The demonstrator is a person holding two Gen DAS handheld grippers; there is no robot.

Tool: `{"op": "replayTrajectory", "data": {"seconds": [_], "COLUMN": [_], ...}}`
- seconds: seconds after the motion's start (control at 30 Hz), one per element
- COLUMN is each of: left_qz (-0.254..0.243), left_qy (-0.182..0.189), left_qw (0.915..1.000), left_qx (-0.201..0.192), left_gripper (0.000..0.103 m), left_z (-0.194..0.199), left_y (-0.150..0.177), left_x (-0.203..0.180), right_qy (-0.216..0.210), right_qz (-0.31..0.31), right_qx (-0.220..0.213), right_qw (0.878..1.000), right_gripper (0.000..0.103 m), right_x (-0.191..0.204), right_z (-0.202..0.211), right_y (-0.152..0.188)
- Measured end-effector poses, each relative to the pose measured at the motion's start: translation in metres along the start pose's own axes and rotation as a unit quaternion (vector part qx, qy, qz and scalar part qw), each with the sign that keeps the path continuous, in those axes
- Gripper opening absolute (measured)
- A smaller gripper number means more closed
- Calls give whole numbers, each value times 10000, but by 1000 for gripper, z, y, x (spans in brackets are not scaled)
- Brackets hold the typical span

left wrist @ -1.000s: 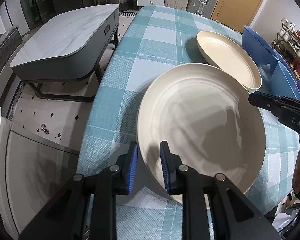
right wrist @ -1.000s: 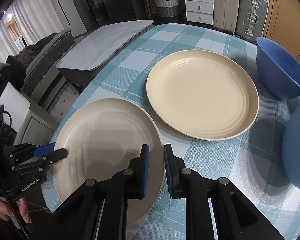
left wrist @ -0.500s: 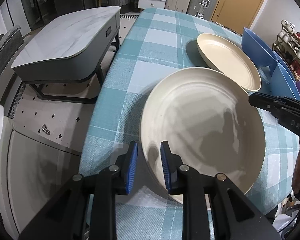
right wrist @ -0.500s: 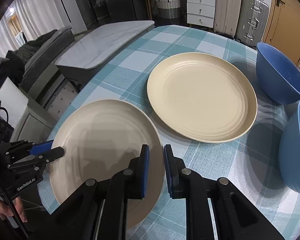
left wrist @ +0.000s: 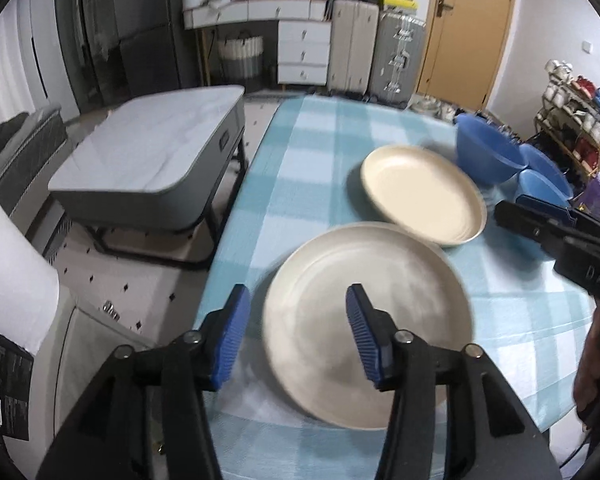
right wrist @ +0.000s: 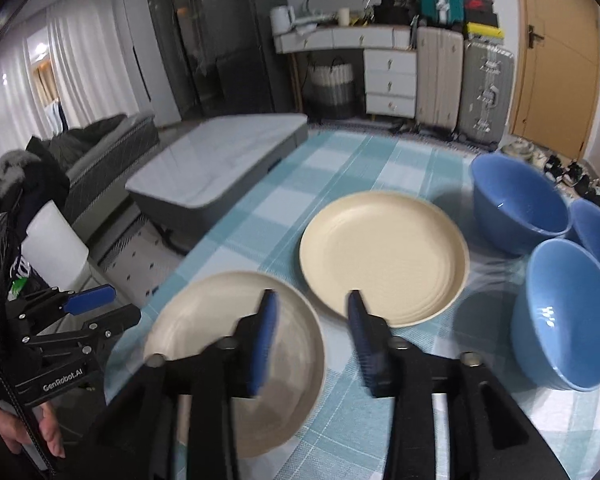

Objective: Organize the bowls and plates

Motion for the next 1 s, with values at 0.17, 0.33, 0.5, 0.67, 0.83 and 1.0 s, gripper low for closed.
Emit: {"op": "replayTrajectory", "data": {"seconds": [0.17, 0.33, 0.5, 0.67, 0.83, 1.0], "left_qz": [-172, -250, -335, -215, -212, -155], "left_qy": [141, 157, 202, 240, 87, -49], "left_qw": [9990, 9962, 9949, 9936, 9933, 9936], "left_qx": [-384, -817, -934, -1083, -1133, -1117], "left_gripper": [63, 91, 94, 99, 99, 100], "left_z": [25, 43, 50, 55, 53, 46], "left_y": [-10, -17, -25, -29, -35, -36], "left_x": [-26, -45, -60, -66, -72, -74], "right_qy": [388, 895, 925, 1056, 1049, 858], "right_qz": [244, 580, 529, 378, -5, -425], "right_qx": [-546, -678, -867, -1093, -1183, -1187], "right_qw": [9975, 9920, 9905, 9877, 9874, 9883], "right_gripper": [86, 89, 99, 101, 101, 101], "right_x": [6, 9, 3, -6, -22, -40], "right_z": [40, 67, 88, 104, 111, 110], "right_y": [3, 14, 27, 37, 38, 37]}}
Point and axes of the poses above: each gripper's, at about its wrist camera, not at the fingertips, and z roughly against the way its jaws point, x to its left, y to its underside, the point moved 3 cm from there along -z, roughly the way its jaws point, and after that the axes turned 15 degrees about -y, right-handed, at the moved point
